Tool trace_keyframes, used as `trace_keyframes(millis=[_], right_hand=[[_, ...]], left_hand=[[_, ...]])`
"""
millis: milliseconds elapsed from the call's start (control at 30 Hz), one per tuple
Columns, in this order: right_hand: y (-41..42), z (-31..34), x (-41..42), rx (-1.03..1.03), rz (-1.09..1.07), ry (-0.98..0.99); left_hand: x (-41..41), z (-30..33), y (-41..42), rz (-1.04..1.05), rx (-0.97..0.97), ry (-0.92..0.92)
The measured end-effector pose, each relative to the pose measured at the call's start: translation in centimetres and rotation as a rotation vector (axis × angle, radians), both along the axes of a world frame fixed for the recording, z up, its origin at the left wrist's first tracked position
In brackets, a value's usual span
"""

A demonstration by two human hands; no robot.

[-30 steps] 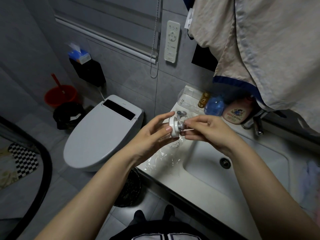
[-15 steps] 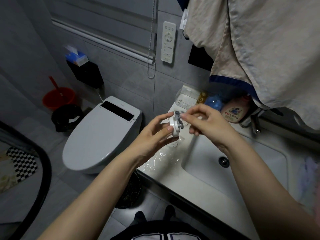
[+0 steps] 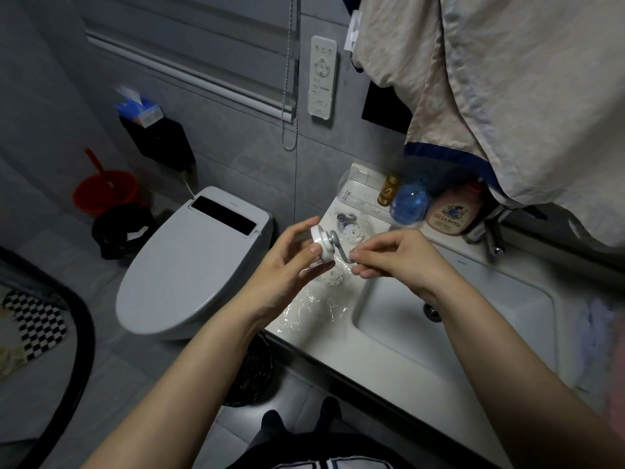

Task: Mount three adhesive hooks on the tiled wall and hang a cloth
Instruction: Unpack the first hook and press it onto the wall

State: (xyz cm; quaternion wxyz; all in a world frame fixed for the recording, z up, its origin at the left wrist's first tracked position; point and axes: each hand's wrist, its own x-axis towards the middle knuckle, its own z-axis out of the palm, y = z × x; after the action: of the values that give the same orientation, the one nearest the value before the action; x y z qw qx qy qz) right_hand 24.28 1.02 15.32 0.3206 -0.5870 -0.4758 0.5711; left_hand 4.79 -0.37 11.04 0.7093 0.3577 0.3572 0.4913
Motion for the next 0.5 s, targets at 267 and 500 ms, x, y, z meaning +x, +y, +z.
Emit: trace_keyframes(millis=[267, 500], right_hand=[[1.1, 1.2, -2.5, 0.076, -0.121, 0.212], [2.9, -0.8, -2.1, 0.151, -0.134, -0.062]], left_hand=[[0.3, -0.4, 0.1, -0.041, 0.017, 0.108], [0.8, -0.7, -0.1, -0.047, -0.054, 0.085]])
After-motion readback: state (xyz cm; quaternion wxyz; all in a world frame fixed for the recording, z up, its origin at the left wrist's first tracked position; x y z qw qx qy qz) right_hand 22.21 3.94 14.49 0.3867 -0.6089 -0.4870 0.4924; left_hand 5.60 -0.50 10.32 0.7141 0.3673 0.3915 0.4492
